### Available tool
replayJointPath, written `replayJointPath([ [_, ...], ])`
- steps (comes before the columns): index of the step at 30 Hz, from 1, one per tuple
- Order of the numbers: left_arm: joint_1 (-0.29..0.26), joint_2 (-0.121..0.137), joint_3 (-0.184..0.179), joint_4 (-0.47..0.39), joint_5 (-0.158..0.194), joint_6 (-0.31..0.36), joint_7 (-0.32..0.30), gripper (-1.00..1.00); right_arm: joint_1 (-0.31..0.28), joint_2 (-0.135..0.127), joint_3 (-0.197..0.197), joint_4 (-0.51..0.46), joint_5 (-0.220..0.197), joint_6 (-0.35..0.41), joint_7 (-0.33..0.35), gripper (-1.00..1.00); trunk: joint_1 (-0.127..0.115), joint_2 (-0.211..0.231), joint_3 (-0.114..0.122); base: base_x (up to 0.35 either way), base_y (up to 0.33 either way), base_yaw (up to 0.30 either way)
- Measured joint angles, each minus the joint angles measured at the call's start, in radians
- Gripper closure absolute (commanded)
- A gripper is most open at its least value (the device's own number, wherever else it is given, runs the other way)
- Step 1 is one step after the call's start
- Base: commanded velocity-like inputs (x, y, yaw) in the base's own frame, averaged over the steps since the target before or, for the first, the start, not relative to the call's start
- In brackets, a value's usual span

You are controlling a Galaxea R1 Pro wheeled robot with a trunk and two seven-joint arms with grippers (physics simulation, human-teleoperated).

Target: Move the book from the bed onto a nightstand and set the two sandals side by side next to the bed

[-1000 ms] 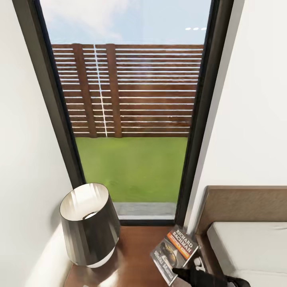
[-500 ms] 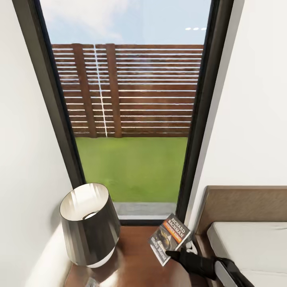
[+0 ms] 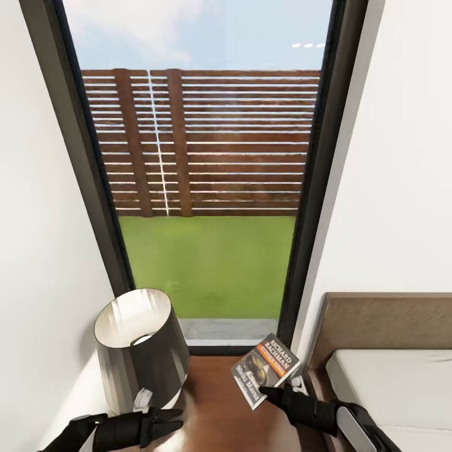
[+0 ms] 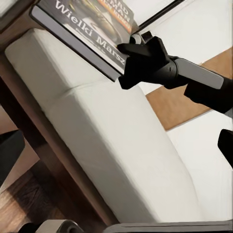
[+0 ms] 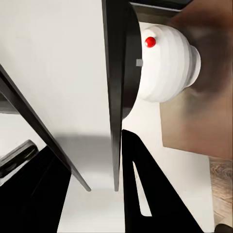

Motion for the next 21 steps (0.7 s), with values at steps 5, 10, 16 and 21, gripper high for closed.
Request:
replayJointPath([
  [5,0.003,-0.004,-0.001,0.042,-0.002,-0.002,0.002,-1.0,0.001,0.002,0.002,0.002,-0.023,0.035,-0.001,1.0,0.0,0.0,0.0,0.0,0.0,0.0],
  [10,0.003,-0.006,-0.002,0.06,-0.003,-0.014,0.003,-1.0,0.001,0.043,0.007,0.002,-0.03,0.115,-0.001,1.0,0.0,0.0,0.0,0.0,0.0,0.0],
  [16,0.003,-0.006,-0.002,0.062,-0.003,-0.015,0.005,-1.0,0.0,0.075,0.007,0.002,-0.03,0.136,0.001,1.0,0.0,0.0,0.0,0.0,0.0,0.0],
  [21,0.003,-0.008,-0.002,0.062,-0.003,-0.015,0.028,-1.0,0.0,0.078,0.008,0.003,-0.028,0.137,0.001,1.0,0.004,-0.007,-0.003,0.0,0.0,0.0],
])
